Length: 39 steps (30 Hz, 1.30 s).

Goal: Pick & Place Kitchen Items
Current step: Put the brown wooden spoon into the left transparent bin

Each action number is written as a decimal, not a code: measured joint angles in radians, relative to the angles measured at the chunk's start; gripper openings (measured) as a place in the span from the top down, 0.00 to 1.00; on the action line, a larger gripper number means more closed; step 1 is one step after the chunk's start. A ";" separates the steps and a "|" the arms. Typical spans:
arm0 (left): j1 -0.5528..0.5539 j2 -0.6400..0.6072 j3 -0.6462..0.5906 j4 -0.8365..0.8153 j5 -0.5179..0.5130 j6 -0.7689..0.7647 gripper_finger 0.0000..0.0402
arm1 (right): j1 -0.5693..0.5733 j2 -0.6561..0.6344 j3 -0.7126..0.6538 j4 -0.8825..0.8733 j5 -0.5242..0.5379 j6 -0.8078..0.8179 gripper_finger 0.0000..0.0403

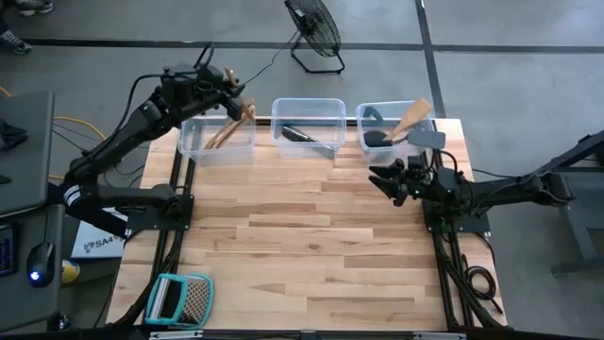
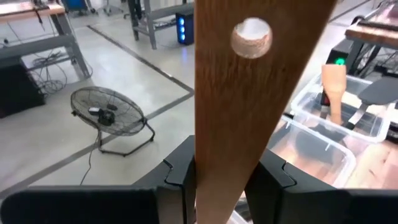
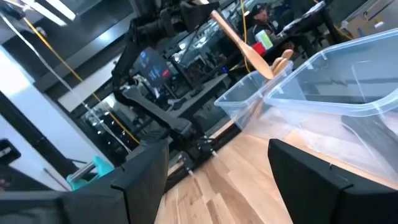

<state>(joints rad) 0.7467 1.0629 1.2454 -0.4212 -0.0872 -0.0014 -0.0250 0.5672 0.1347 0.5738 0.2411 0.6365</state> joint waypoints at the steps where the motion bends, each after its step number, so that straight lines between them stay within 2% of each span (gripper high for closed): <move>1: 0.000 -0.011 -0.023 0.020 0.000 -0.002 0.77 | 0.000 -0.005 -0.009 0.010 0.002 0.000 0.34; 7: 0.000 -0.093 -0.109 0.073 0.002 -0.018 0.77 | 0.000 -0.093 -0.058 0.016 0.006 0.000 0.34; 12: 0.000 -0.145 -0.116 0.049 0.000 -0.025 0.77 | 0.000 -0.164 -0.090 -0.001 0.016 -0.002 0.34; 16: 0.000 -0.174 -0.116 0.041 -0.009 -0.006 0.77 | -0.002 -0.201 -0.093 -0.093 0.024 0.024 0.34; 30: 0.000 -0.240 -0.116 -0.105 -0.108 -0.021 0.77 | -0.004 -0.350 -0.125 -0.233 0.068 0.048 0.34; 39: -0.001 -0.236 -0.116 -0.197 -0.233 -0.030 0.77 | -0.004 -0.359 -0.126 -0.234 0.148 0.021 0.34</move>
<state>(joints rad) 0.7461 0.8269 1.1293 -0.6182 -0.3200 -0.0317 -0.0288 0.2081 0.0086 0.3400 0.3893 0.6579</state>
